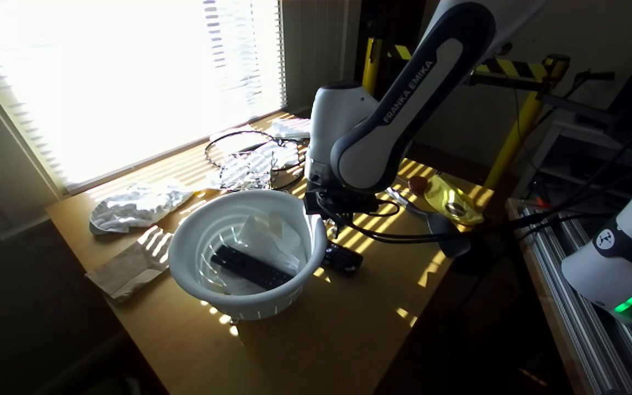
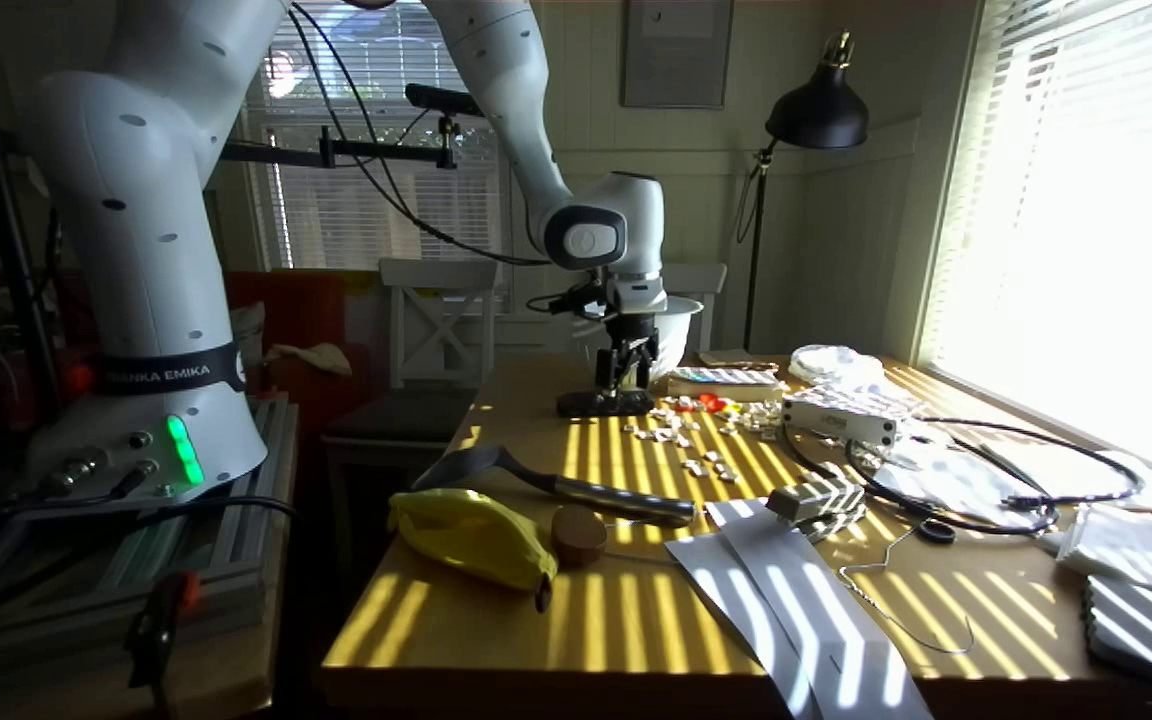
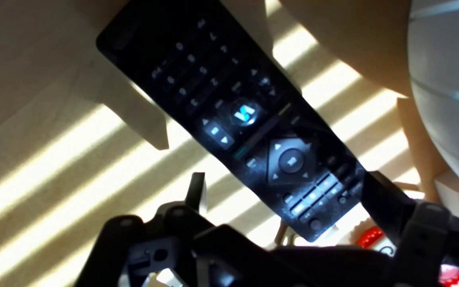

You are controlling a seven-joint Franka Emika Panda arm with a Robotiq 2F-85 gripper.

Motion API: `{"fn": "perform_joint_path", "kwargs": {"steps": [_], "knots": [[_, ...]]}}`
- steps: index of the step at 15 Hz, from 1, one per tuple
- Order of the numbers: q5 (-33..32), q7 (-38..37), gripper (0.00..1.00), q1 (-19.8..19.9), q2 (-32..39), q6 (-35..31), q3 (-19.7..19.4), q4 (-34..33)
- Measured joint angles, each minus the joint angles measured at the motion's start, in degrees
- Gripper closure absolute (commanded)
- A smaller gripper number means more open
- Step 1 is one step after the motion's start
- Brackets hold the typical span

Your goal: Put the remotes inside the white basket

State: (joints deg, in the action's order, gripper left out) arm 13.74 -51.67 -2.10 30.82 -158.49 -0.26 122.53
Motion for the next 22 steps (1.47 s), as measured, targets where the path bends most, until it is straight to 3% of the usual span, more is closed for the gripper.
{"fn": "perform_joint_path", "kwargs": {"steps": [3, 7, 9, 13, 21, 22], "knots": [[2.59, 7.58, 0.00, 2.36, 0.12, 0.01, 3.03, -0.16], [5.23, 23.37, 0.00, 11.47, 0.01, 1.23, 12.07, 0.32], [7.44, 31.14, 0.00, 13.62, -0.14, 4.39, 13.45, 0.28], [7.97, 37.70, 0.00, 12.35, -0.39, 10.13, 9.86, 0.34], [7.86, 38.41, 0.00, 5.99, -0.88, 7.42, 7.75, 1.99], [7.61, 38.22, 0.25, 4.79, -0.98, 7.34, 7.16, 2.14]]}}
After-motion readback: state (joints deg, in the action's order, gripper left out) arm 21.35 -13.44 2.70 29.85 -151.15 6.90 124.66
